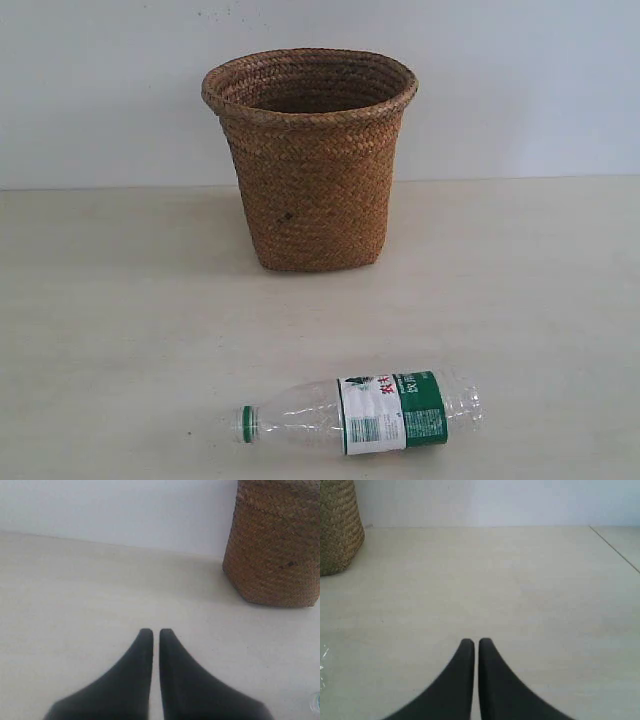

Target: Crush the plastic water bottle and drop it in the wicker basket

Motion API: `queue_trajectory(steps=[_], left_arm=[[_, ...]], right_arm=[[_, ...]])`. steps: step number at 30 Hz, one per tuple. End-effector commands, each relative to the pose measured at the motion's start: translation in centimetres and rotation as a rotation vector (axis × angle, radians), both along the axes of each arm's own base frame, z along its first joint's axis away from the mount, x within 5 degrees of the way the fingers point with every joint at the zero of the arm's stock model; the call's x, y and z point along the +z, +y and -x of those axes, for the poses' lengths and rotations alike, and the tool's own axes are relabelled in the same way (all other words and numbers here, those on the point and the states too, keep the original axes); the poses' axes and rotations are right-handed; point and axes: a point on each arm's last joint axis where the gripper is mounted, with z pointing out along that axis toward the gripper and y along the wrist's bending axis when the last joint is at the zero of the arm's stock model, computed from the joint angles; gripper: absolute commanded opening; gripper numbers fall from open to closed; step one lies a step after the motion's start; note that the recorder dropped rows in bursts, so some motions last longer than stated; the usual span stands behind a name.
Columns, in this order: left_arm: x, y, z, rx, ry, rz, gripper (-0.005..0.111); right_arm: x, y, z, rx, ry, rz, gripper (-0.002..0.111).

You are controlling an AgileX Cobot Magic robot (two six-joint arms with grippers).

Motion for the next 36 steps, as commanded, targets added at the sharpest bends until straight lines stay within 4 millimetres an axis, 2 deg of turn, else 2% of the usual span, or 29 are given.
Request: queue_trajectory(steps=[1, 11, 12, 16, 18, 28, 36], left_arm=[[0.0, 0.0, 0.0, 0.002, -0.012, 0.013, 0.004], [0.0, 0.0, 0.0, 0.002, -0.011, 0.019, 0.004], [0.0, -0.1, 0.0, 0.002, -0.005, 0.059, 0.004], [-0.1, -0.8, 0.1, 0.010, 0.050, 0.421, 0.004], [-0.1, -1.0, 0.1, 0.006, 0.060, 0.509, 0.004], [0.7, -0.9, 0.0, 0.008, -0.016, 0.587, 0.004], [0.7, -1.1, 0.0, 0.003, -0.006, 0.678, 0.004]], right_arm=[[-0.1, 0.0, 0.0, -0.001, -0.005, 0.007, 0.001], [-0.1, 0.0, 0.0, -0.001, -0.005, 0.007, 0.001], [-0.1, 0.0, 0.0, -0.001, -0.005, 0.007, 0.001], [-0.1, 0.0, 0.0, -0.001, -0.005, 0.007, 0.001], [-0.1, 0.0, 0.0, -0.001, -0.005, 0.007, 0.001], [-0.1, 0.0, 0.0, -0.001, -0.005, 0.007, 0.001], [-0.1, 0.0, 0.0, -0.001, -0.005, 0.007, 0.001]])
